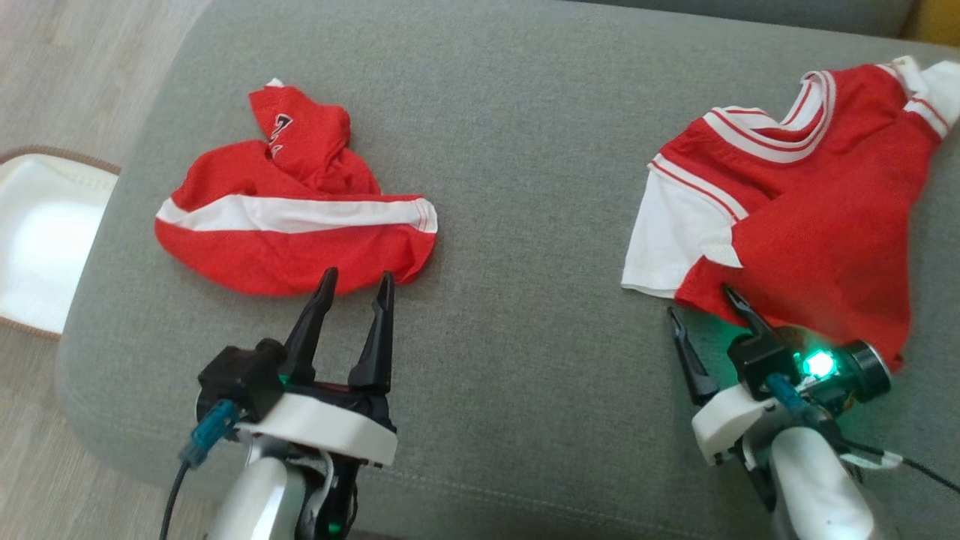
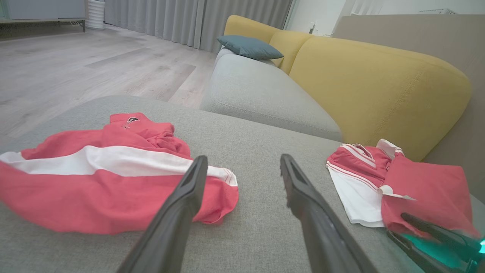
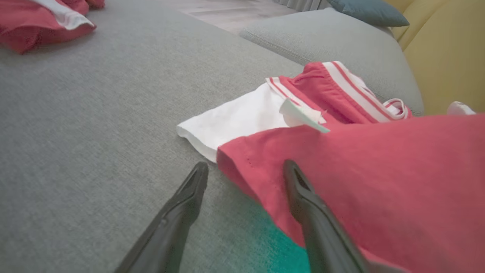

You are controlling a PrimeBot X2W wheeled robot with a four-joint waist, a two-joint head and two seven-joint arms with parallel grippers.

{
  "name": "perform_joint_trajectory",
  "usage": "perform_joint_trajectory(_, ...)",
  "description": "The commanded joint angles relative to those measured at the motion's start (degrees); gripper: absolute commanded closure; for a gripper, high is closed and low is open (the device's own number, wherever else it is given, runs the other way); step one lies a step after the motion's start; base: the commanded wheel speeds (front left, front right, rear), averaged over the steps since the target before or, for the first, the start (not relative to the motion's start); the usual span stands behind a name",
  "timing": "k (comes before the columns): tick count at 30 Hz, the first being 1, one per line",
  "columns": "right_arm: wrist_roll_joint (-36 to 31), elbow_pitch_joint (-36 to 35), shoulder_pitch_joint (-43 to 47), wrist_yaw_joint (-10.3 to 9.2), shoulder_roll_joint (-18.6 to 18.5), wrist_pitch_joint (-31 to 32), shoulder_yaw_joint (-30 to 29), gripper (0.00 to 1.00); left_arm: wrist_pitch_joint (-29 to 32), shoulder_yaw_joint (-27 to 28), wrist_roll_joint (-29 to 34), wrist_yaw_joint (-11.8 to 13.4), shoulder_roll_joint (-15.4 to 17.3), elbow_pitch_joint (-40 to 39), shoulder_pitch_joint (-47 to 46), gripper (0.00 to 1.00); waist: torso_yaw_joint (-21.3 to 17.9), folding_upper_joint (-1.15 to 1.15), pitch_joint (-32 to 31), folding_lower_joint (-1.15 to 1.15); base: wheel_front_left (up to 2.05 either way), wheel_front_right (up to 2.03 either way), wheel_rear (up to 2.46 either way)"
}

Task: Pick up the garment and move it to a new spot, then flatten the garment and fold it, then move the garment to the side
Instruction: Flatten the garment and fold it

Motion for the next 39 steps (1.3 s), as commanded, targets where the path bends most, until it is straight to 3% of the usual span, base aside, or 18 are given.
perform_joint_trajectory(1, -0.9, -0.9, -2.8, -0.04, 0.1, -0.1, 0.6, 0.0, -0.3, 1.2, -0.5, 0.3, 0.2, -2.0, -2.9, 0.0, 0.3, 0.0, 0.5, 0.0, 0.0, 0.0, 0.0)
perform_joint_trajectory(3, -1.9, 0.3, -3.4, -0.04, 0.1, -0.1, -0.6, 0.0, -0.3, 1.1, -0.6, 0.4, 0.2, -2.0, -3.1, 0.0, 0.4, 0.0, 0.8, 0.0, 0.0, 0.0, 0.0)
perform_joint_trajectory(4, -2.1, 0.8, -3.7, -0.04, 0.1, -0.1, -1.0, 0.55, -0.3, 1.0, -0.6, 0.4, 0.2, -2.0, -3.1, 0.0, 0.3, 0.0, 0.9, 0.0, 0.0, 0.0, 0.0)
perform_joint_trajectory(5, -2.1, 1.0, -4.0, -0.04, 0.1, -0.3, -1.4, 1.0, -0.3, 1.0, -0.6, 0.5, 0.2, -2.0, -3.2, 0.0, 0.3, 0.0, 1.0, 0.0, 0.0, 0.0, 0.0)
perform_joint_trajectory(11, 0.4, 0.1, -5.4, -0.04, 0.1, -1.4, -2.2, 1.0, -0.3, 1.4, -0.1, 0.5, 0.2, -1.6, -3.2, 0.0, -1.7, 0.0, 0.4, 0.0, 0.0, 0.0, 0.0)
perform_joint_trajectory(18, 5.1, -6.2, -4.0, -0.04, 0.1, -1.7, -3.9, 1.0, -0.3, 2.4, 0.3, 0.2, 0.2, -1.4, -2.6, 0.0, -6.3, 0.0, -1.5, 0.0, 0.0, 0.0, 0.0)
perform_joint_trajectory(26, 8.8, -15.0, -3.0, -0.04, 0.0, 2.4, -11.2, 1.0, -0.3, 2.4, 0.3, 0.4, 0.2, -1.5, -2.3, 0.0, -9.2, 0.0, -3.2, 0.0, 0.0, 0.0, 0.0)
perform_joint_trajectory(31, 8.6, -17.4, -7.9, -0.04, -5.1, 7.4, -21.8, 1.0, -0.3, 1.8, 0.1, 0.3, 0.2, -1.8, -2.6, 0.0, -9.0, 0.0, -2.5, 0.0, 0.0, 0.0, 0.0)
perform_joint_trajectory(39, 5.1, -12.9, -20.7, -0.04, -14.5, 8.2, -30.6, 1.0, -0.3, 1.5, 0.4, -0.1, 0.2, -1.5, -3.5, 0.0, -6.8, 0.0, -0.5, 0.0, 0.0, 0.0, 0.0)
